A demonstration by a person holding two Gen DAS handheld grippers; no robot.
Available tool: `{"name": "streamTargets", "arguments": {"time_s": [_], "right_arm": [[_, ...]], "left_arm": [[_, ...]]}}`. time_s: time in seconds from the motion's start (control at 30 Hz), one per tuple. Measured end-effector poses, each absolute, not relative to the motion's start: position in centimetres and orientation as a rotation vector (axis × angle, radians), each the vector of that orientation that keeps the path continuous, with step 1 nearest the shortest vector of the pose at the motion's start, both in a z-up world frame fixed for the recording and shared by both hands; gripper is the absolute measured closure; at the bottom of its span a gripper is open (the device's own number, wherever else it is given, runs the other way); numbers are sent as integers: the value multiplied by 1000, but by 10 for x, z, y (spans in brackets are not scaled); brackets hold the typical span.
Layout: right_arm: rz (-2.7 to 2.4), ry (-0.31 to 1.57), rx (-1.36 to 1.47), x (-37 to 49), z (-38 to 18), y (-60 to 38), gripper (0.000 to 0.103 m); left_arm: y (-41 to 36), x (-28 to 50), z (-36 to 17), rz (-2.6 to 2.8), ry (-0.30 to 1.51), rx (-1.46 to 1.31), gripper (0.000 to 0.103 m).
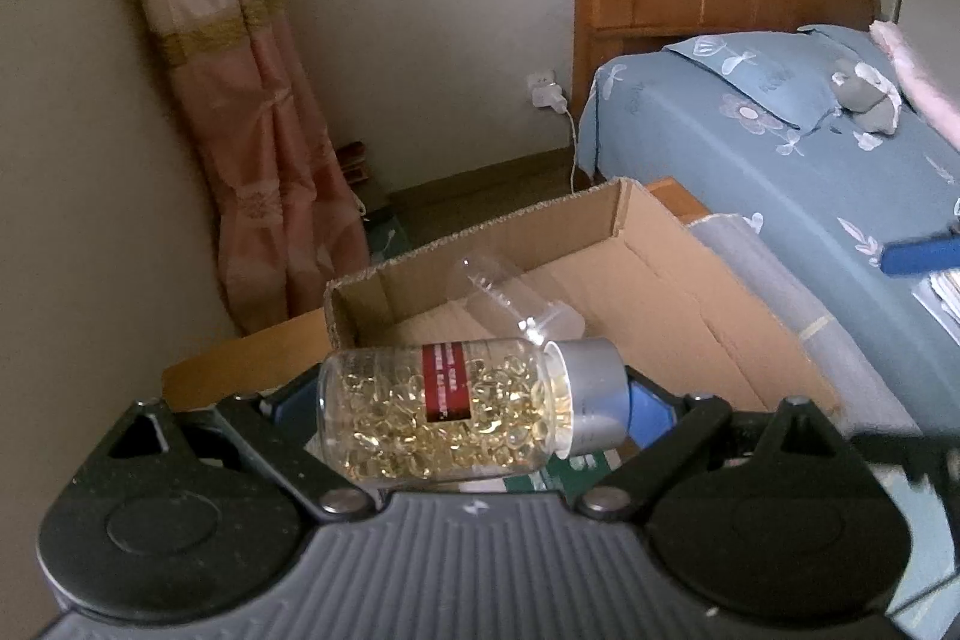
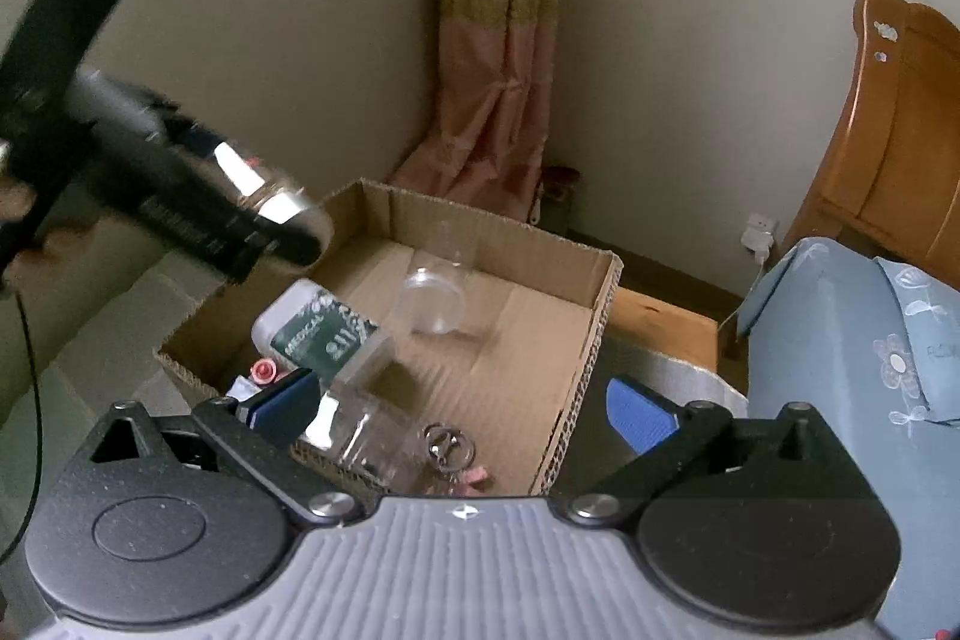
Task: Organize rigid objects
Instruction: 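Carry both bottles into the box and open both tools, then withdraw both tools from the box toward the remaining items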
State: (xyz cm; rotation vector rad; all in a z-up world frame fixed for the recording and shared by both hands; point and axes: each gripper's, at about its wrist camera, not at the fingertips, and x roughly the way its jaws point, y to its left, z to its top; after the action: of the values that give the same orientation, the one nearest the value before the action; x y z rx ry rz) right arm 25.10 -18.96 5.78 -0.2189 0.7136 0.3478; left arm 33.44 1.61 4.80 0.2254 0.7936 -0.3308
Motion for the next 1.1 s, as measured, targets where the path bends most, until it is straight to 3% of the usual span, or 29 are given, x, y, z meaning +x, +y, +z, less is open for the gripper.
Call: {"name": "streamTargets", "arguments": {"time_s": [0.4, 1.1], "right_arm": [[317, 724, -205, 241, 56, -196, 0], [325, 745, -73, 171, 16, -205, 0]], "left_arm": [[5, 364, 39, -292, 799, 208, 5], [10, 265, 52, -322, 753, 230, 3]]}}
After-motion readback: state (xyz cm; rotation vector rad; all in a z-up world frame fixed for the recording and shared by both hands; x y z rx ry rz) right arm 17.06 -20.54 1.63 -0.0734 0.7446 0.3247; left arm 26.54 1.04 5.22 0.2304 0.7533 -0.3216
